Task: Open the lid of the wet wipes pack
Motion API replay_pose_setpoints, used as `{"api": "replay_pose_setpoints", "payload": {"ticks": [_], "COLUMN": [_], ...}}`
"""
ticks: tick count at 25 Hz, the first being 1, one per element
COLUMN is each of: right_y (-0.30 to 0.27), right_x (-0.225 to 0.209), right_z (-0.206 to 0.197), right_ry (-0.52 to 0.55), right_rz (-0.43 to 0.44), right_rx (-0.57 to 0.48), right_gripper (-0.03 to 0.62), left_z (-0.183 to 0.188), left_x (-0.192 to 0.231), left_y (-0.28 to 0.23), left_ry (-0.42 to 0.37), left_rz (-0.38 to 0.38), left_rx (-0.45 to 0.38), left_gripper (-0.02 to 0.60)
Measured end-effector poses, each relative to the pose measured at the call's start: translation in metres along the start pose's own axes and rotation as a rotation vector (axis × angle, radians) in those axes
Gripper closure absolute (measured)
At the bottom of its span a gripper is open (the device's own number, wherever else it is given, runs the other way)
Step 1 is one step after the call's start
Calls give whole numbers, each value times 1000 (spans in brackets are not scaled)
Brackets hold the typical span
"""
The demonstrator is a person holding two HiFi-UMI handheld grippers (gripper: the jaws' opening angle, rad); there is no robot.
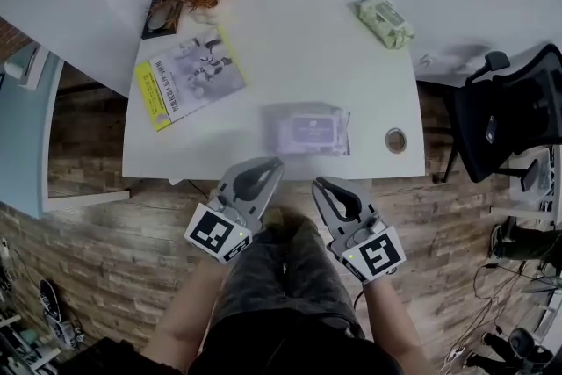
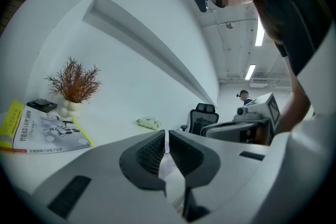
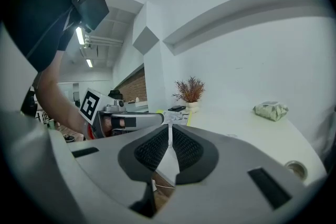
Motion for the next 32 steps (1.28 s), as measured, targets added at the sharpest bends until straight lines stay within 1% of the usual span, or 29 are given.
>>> {"api": "replay_pose_setpoints", "payload": {"ticks": [3,6,8,10,13,15,16,17,18,20,22,24,26,28,32], "right_y": [-7,-15,-20,-23,-28,-30,-32,-34,-35,-38,-41,-44,-46,-49,-52], "right_x": [-11,-24,-33,-42,-57,-67,-70,-73,-76,-80,-82,-83,-85,-85,-88], "right_z": [2,2,0,-1,0,-1,-2,-3,-5,-7,-9,-9,-9,-10,-11], "right_ry": [42,83,101,118,152,174,185,200,221,288,359,393,418,441,471], "right_rz": [15,39,54,63,62,68,76,85,93,106,126,142,150,152,159], "right_rx": [19,35,48,73,108,125,134,148,164,206,251,268,271,273,270], "right_gripper": [572,572,571,571,572,571,559,514,487,487,478,465,457,449,443], "left_z": [0,2,4,8,9,8,7,6,4,0,-2,-2,-1,0,-1], "left_x": [9,19,24,26,35,42,44,46,48,52,54,54,55,56,59], "left_y": [-6,-15,-23,-29,-39,-48,-53,-57,-62,-70,-76,-82,-87,-90,-93], "left_ry": [-16,-32,-62,-103,-189,-250,-276,-296,-310,-339,-394,-449,-485,-495,-470], "left_rz": [-16,-39,-54,-76,-111,-126,-132,-138,-143,-150,-147,-151,-157,-167,-194], "left_rx": [7,9,24,47,125,198,236,271,302,356,407,446,468,476,485], "left_gripper": [561,464,412,344,281,239,219,208,201,190,182,176,172,166,150]}}
Point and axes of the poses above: the fingertips, and each gripper's own axes: y backward along the fingers, x to its left, z out of its top, the point moved 10 cm from there along y, backward along the fingers, and after that the axes turned 12 degrees about x, right-handed, at the moved point
